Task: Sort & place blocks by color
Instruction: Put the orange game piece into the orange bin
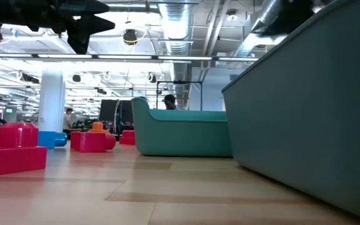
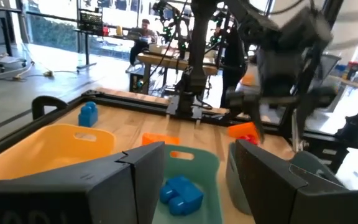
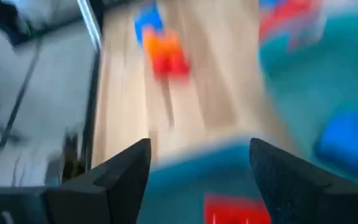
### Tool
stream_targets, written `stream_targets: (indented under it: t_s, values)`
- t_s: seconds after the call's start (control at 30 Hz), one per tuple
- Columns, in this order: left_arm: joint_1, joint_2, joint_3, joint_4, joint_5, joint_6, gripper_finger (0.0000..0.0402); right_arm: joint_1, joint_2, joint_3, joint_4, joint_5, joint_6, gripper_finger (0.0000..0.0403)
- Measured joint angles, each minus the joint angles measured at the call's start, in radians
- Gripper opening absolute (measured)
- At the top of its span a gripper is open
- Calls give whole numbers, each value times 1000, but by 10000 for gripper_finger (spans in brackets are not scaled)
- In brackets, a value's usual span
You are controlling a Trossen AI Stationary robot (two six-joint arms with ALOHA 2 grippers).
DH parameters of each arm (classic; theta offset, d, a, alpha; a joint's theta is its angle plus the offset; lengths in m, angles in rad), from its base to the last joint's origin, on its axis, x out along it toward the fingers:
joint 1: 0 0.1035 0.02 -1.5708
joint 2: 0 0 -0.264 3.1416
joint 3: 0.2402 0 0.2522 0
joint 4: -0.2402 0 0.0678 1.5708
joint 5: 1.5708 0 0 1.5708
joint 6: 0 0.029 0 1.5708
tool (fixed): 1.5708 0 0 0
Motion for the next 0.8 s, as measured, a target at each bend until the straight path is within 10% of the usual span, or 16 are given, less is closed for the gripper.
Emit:
stream_targets:
  t_s: [0.2,0.8]
  values:
    - [0,0,0,-6,0,56,182,14,-10,-13,367,198,-374,290]
    - [1,0,-1,-20,0,28,182,-222,-9,-354,1115,-90,-594,290]
